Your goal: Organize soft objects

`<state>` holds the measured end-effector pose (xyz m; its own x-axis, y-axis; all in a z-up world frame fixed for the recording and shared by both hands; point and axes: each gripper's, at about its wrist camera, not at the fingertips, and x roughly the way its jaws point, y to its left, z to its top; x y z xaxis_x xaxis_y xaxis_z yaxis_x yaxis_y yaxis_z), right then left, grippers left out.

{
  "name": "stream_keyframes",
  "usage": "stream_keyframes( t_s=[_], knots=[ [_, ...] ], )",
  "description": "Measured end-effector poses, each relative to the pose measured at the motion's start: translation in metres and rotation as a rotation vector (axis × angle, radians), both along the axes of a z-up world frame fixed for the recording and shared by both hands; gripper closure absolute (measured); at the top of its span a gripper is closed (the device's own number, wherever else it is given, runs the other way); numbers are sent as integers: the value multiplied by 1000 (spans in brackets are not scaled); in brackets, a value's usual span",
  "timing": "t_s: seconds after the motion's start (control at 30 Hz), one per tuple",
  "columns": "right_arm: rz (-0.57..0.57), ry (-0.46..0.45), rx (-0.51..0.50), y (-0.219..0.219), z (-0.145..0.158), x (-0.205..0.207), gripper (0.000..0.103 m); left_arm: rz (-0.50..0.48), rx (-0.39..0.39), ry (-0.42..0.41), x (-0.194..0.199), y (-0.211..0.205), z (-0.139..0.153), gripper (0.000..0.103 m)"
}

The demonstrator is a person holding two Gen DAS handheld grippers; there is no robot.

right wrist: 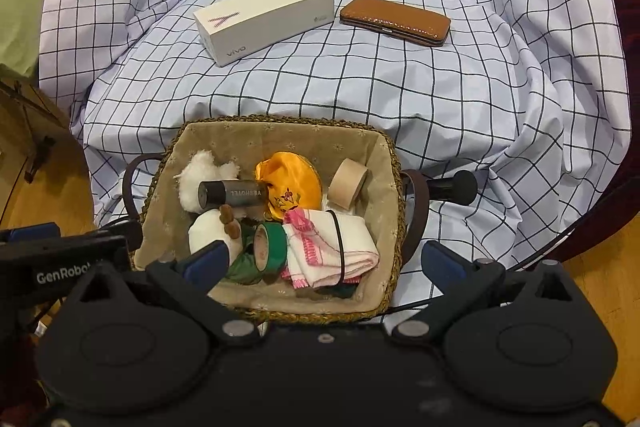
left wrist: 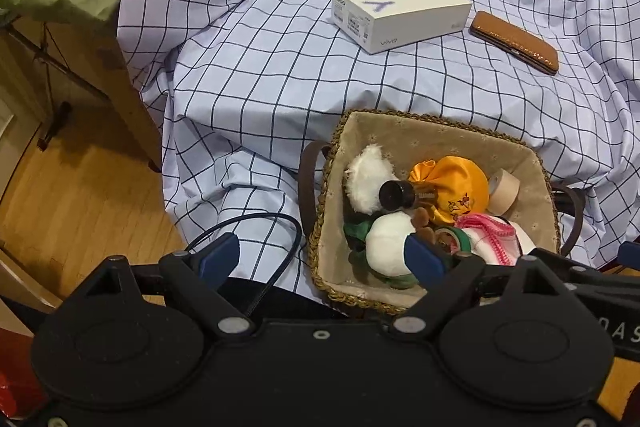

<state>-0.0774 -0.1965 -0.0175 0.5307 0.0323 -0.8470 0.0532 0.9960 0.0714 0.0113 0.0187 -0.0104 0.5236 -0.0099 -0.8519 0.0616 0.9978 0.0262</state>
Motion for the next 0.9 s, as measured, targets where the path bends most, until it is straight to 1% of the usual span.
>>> stream_keyframes(
  t_s=[0.9],
  knots=[
    [4,12,3,0,-2,-1,0,-2,1,-1,-2,1,0,16]
  ],
)
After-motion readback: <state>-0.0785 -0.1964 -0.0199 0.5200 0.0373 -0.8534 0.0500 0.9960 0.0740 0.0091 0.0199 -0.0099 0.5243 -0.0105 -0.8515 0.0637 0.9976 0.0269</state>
